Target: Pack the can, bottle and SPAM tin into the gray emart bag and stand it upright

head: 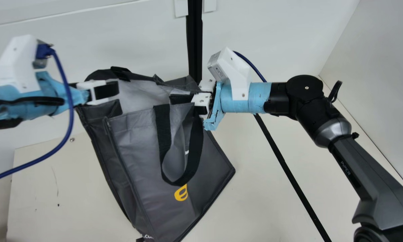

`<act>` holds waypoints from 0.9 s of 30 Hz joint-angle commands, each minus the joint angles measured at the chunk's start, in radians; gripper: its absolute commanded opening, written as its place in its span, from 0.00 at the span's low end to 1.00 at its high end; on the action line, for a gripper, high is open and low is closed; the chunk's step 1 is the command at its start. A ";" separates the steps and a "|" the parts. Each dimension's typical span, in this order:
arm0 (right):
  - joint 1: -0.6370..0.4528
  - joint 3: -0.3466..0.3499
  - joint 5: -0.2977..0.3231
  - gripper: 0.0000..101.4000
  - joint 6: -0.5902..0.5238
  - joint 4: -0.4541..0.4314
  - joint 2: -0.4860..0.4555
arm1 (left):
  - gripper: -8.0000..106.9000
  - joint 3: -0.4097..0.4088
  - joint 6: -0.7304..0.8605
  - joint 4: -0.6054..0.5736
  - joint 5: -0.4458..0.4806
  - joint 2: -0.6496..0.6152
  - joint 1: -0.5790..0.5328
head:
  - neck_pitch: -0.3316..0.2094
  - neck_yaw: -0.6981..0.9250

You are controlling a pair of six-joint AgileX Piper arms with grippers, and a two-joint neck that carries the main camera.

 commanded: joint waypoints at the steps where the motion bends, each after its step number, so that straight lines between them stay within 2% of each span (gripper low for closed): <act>1: 0.000 0.000 0.000 0.00 0.000 0.000 0.000 | 0.85 0.037 0.025 -0.019 -0.003 -0.030 0.017 | -0.023 -0.001; 17: 0.000 0.000 0.000 0.00 0.000 0.000 0.000 | 0.85 0.208 0.174 -0.145 -0.010 -0.210 0.192 | -0.023 -0.001; 22: 0.000 0.000 0.000 0.00 0.000 0.000 0.000 | 0.85 0.244 0.193 -0.139 -0.009 -0.249 0.247 | -0.023 -0.001; 27: 0.000 0.000 0.000 0.00 0.000 0.000 0.000 | 0.85 0.276 0.185 -0.082 -0.018 -0.281 0.289 | -0.023 -0.001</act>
